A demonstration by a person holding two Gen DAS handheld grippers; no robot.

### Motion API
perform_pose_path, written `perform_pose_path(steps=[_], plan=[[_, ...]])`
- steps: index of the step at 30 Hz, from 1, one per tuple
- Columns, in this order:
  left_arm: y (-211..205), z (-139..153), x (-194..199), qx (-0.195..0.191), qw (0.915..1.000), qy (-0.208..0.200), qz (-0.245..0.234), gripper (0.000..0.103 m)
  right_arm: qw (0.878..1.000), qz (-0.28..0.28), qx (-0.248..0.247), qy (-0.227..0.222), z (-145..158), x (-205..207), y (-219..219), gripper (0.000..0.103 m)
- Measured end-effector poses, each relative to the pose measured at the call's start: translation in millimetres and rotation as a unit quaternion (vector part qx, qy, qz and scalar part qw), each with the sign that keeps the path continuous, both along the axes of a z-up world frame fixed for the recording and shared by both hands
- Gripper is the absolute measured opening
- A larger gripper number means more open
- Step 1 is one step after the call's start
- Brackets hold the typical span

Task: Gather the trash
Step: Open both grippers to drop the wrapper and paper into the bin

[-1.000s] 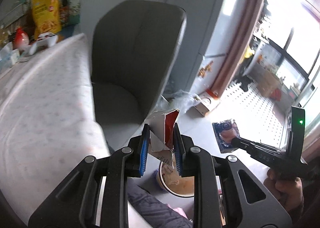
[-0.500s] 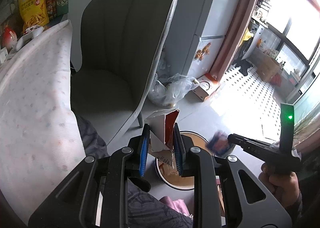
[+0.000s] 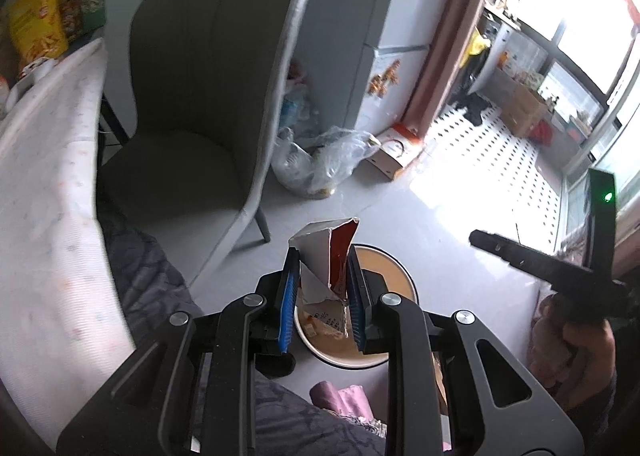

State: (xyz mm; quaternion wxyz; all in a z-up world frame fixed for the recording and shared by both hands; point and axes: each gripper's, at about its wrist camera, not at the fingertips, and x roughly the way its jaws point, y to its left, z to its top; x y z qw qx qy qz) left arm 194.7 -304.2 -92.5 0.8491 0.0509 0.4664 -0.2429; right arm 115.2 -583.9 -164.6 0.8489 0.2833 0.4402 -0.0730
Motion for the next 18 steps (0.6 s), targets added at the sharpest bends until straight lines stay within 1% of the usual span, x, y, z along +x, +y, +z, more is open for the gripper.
perform_pose_path(steps=[6,10,13,15,16,17,18], plan=[[-33,-15,1,0.002,0.999,0.028,-0.035,0.023,1.0,-0.026,-0.001,-0.017,13,-17,-25,0.057],[-56,-34,5,0.004,0.9961,0.064,-0.06,0.025,0.999,-0.044,0.003,-0.019,14,-26,-40,0.058],[-70,-47,12,0.001,0.9933,0.092,-0.07,0.027,0.998,-0.053,0.002,-0.022,17,-33,-48,0.058],[-78,-52,12,-0.001,0.992,0.097,-0.081,0.036,0.998,-0.057,0.002,-0.022,17,-37,-52,0.059],[-81,-52,10,-0.003,0.9917,0.096,-0.086,0.05,0.998,-0.059,0.002,-0.022,17,-38,-53,0.059],[-83,-52,9,-0.004,0.9919,0.091,-0.089,0.062,0.998,-0.062,0.003,-0.021,16,-39,-55,0.059],[-83,-51,9,-0.004,0.9924,0.086,-0.088,0.066,0.998,-0.063,0.004,-0.021,15,-39,-57,0.06]])
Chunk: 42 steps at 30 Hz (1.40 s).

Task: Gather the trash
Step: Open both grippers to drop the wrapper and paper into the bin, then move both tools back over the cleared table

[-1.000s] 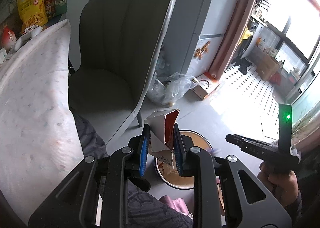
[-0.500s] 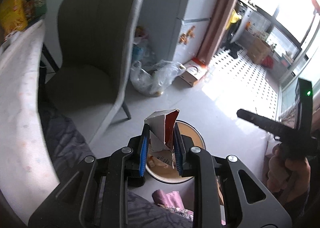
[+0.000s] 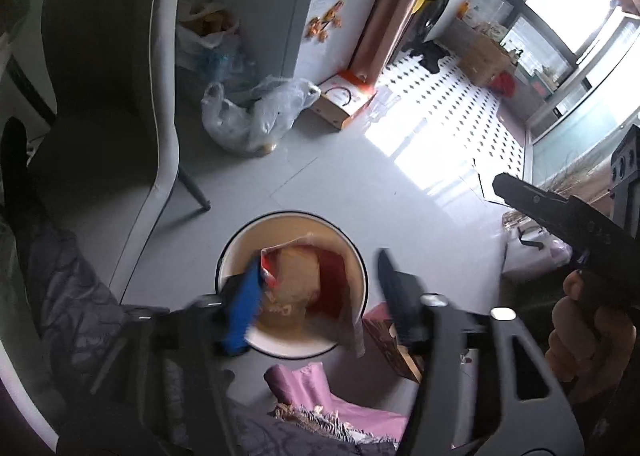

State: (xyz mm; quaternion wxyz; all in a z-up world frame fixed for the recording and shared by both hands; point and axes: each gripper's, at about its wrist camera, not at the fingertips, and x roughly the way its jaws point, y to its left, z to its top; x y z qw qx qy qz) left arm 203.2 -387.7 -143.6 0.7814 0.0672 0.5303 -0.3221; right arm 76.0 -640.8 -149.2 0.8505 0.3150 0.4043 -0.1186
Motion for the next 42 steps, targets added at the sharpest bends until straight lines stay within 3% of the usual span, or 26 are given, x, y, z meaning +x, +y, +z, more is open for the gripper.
perform_pose_path(steps=[6,10,16,24,35,42], plan=[[10,11,2,-0.007,0.9998,-0.012,0.014,0.087,1.0,0.006,0.004,0.001,-2,2,5,0.06],[33,34,6,-0.018,0.9981,-0.038,0.045,0.097,1.0,0.013,0.004,-0.006,3,6,12,0.072],[65,62,2,-0.034,0.9946,-0.066,0.073,0.097,0.999,0.036,-0.008,-0.026,23,12,35,0.088],[106,103,-18,-0.057,0.9864,-0.115,0.102,0.097,0.996,0.066,-0.034,-0.038,58,21,72,0.095],[197,157,-56,-0.097,0.9614,-0.175,0.189,0.097,0.988,0.114,-0.087,-0.058,120,19,138,0.095],[242,189,-85,-0.093,0.9431,-0.218,0.233,0.097,0.979,0.145,-0.116,-0.08,155,11,180,0.095]])
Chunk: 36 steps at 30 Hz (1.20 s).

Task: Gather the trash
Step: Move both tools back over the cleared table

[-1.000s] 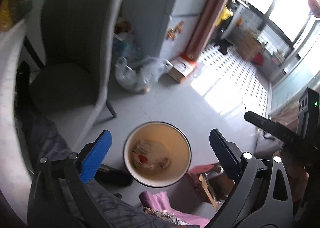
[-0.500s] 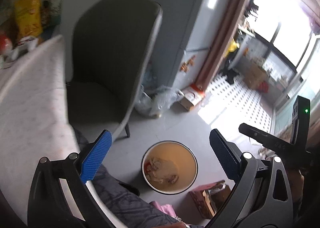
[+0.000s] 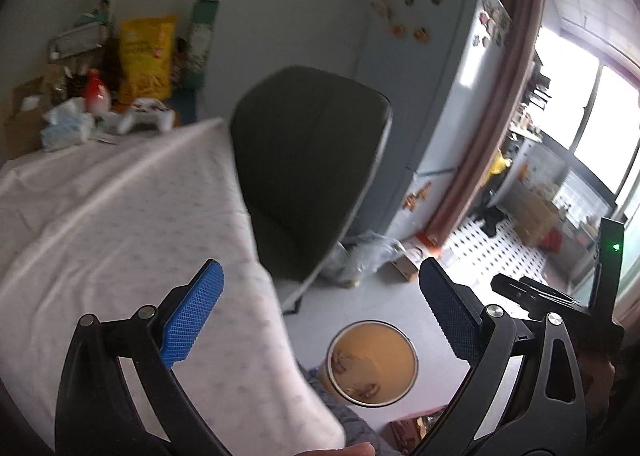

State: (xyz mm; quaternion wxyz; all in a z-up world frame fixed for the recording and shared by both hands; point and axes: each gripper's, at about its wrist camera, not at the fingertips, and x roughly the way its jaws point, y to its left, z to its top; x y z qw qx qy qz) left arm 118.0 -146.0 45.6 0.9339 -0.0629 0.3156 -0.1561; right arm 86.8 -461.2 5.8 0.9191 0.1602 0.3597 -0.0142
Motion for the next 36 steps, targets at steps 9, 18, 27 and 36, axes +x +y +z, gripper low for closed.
perform_pose_path(steps=[9,18,27,36], plan=[[42,26,-38,-0.005,0.9986,-0.038,0.037,0.097,0.998,0.049,-0.016,-0.02,31,-11,52,0.095],[76,36,-73,0.003,0.996,-0.058,0.068,0.097,0.995,0.089,-0.028,-0.04,49,-27,98,0.095],[99,44,-109,0.018,0.9927,-0.076,0.092,0.097,0.992,0.109,-0.028,-0.062,61,-48,129,0.095],[118,41,-118,0.022,0.9914,-0.07,0.108,0.097,0.99,0.117,-0.035,-0.068,65,-61,151,0.095]])
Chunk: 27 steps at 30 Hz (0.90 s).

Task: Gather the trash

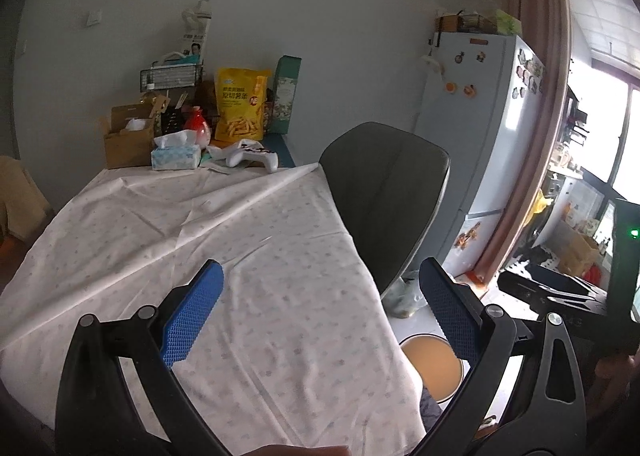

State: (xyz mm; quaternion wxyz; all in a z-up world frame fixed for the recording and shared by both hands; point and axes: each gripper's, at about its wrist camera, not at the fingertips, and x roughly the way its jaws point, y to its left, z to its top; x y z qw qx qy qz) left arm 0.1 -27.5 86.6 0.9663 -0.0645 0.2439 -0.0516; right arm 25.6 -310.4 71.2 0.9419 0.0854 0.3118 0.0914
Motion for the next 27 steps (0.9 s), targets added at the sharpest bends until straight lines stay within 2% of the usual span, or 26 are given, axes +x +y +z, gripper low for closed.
perform_pose_path(steps=[10,19,27], plan=[[5,-4,-2,-0.005,1.0,0.002,0.008,0.097,1.0,0.01,0.0,-0.002,-6,1,5,0.095],[5,-6,-2,-0.007,0.9999,0.006,0.005,0.097,0.999,0.025,0.002,-0.024,-6,-7,3,0.095],[6,-9,-1,-0.011,0.9998,0.008,0.011,0.097,0.999,0.036,0.002,-0.013,-12,-2,7,0.095]])
